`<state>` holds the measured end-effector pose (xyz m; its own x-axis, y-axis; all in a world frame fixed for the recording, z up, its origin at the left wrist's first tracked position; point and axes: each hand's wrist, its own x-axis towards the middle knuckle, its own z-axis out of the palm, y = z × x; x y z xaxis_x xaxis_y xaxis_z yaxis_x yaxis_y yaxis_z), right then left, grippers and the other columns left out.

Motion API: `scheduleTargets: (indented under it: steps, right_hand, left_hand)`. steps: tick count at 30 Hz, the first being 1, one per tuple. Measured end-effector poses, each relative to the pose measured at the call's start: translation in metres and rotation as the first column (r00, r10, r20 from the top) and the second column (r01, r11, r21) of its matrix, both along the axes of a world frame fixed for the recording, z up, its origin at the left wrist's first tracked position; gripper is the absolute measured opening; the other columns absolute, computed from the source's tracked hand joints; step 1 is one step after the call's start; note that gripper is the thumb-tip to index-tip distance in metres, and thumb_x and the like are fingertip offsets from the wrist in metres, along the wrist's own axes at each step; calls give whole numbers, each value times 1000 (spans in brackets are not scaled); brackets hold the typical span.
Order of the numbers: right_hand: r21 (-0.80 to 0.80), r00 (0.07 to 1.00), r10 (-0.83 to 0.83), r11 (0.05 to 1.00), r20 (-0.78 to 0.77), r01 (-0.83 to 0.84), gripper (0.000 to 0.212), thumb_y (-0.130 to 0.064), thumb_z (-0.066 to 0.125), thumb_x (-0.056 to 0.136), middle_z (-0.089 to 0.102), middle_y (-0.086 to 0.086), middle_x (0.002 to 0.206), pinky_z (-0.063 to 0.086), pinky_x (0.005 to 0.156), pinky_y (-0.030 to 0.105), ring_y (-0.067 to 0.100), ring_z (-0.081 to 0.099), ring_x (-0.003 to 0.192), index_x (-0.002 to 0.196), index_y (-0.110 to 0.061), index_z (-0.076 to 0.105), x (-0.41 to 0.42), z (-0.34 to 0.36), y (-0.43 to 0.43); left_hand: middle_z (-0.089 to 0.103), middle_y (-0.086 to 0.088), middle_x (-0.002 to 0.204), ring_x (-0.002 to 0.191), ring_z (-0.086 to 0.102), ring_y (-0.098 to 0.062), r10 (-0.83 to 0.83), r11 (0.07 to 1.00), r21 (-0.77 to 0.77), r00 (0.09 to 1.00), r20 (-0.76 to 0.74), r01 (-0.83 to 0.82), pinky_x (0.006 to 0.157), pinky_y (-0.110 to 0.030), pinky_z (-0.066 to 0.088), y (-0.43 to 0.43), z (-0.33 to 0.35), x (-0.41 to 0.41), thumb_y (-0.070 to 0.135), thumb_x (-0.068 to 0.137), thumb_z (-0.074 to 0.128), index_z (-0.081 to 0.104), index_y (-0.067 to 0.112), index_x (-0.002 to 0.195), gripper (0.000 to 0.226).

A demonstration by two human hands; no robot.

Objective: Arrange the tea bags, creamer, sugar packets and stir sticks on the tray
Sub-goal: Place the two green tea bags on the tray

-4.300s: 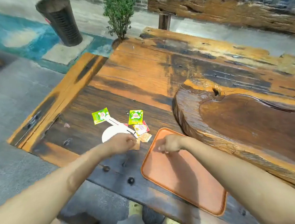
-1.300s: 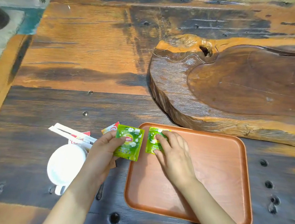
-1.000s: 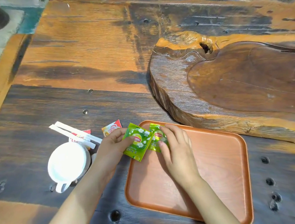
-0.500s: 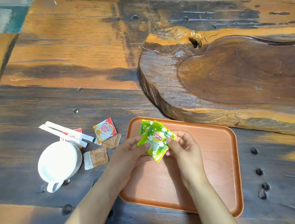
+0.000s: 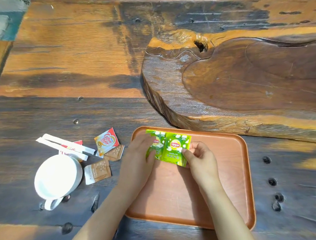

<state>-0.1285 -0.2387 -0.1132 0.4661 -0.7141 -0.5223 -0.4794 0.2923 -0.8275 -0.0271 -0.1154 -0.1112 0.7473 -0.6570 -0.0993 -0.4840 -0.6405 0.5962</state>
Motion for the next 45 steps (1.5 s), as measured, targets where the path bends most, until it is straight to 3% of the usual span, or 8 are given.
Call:
scheduleTargets:
  steps: [4, 9, 11, 17, 33, 37, 40, 45]
  right_hand:
    - [-206, 979, 135, 965, -153, -165, 10, -8, 61, 83, 58, -3, 64, 42, 64, 32, 26, 60, 70, 80, -16, 55, 14, -2, -2]
    - [-494, 897, 122, 799, -425, -342, 21, -18, 59, 84, 60, 11, 100, 43, 81, 38, 32, 55, 99, 102, -11, 53, 11, 1, 6]
    - [-585, 892, 142, 708, -430, -395, 28, -19, 59, 84, 56, 11, 106, 42, 87, 40, 31, 50, 102, 110, -10, 53, 8, 2, 10]
    - [-577, 770, 410, 510, -489, -638, 45, -25, 59, 84, 49, 4, 131, 35, 95, 37, 24, 41, 118, 127, -22, 50, 1, -9, 14]
    - [-582, 786, 359, 532, -503, -615, 42, -26, 64, 80, 52, 9, 123, 38, 90, 43, 30, 44, 110, 121, -19, 57, 2, -8, 13]
    - [-597, 820, 327, 566, -470, -568, 34, -22, 63, 81, 53, 11, 117, 35, 87, 42, 32, 45, 105, 114, -14, 58, 8, 1, 17]
    - [-646, 860, 334, 567, -387, -511, 23, -19, 60, 83, 57, 10, 107, 32, 82, 39, 32, 47, 99, 106, -13, 59, 21, 14, 26]
    - [-663, 766, 490, 413, -415, -624, 22, -34, 52, 89, 63, 8, 92, 33, 80, 41, 32, 52, 94, 90, -15, 62, 76, 30, 67]
  left_hand:
    - [61, -14, 126, 125, 50, -29, -46, 998, 43, 998, 41, 44, 102, -32, 35, -2, -13, -3, 7, 76, 68, 66, 7, 108, 32]
    - [62, -16, 123, 123, 50, -33, -28, 999, 39, 996, 79, 25, 95, -43, 46, -3, -16, -7, 6, 75, 69, 67, 4, 105, 30]
    - [61, -15, 124, 124, 49, -33, -21, 999, 38, 996, 85, 18, 95, -43, 46, -3, -16, -7, 8, 76, 68, 66, 4, 106, 30]
    - [61, -16, 124, 125, 49, -33, -16, 999, 32, 997, 75, 13, 98, -42, 43, -3, -15, -8, 9, 77, 68, 66, 3, 106, 29]
    - [61, -18, 121, 121, 52, -33, -44, 999, 29, 995, 94, 42, 94, -43, 48, -1, -6, -6, 5, 79, 63, 66, 3, 106, 27]
    - [58, -14, 125, 122, 49, -28, -11, 1000, -10, 998, 57, 11, 100, -29, 37, 5, 9, 5, 7, 85, 55, 65, 7, 109, 26]
    - [63, -13, 118, 114, 54, -29, 48, 998, -35, 997, 64, -46, 94, -23, 31, 21, 33, 35, 7, 83, 50, 66, 9, 108, 29]
    - [66, -11, 115, 107, 59, -25, 56, 960, 270, 997, 47, -67, 89, -29, 40, 73, 55, 132, 11, 80, 63, 65, 13, 110, 30]
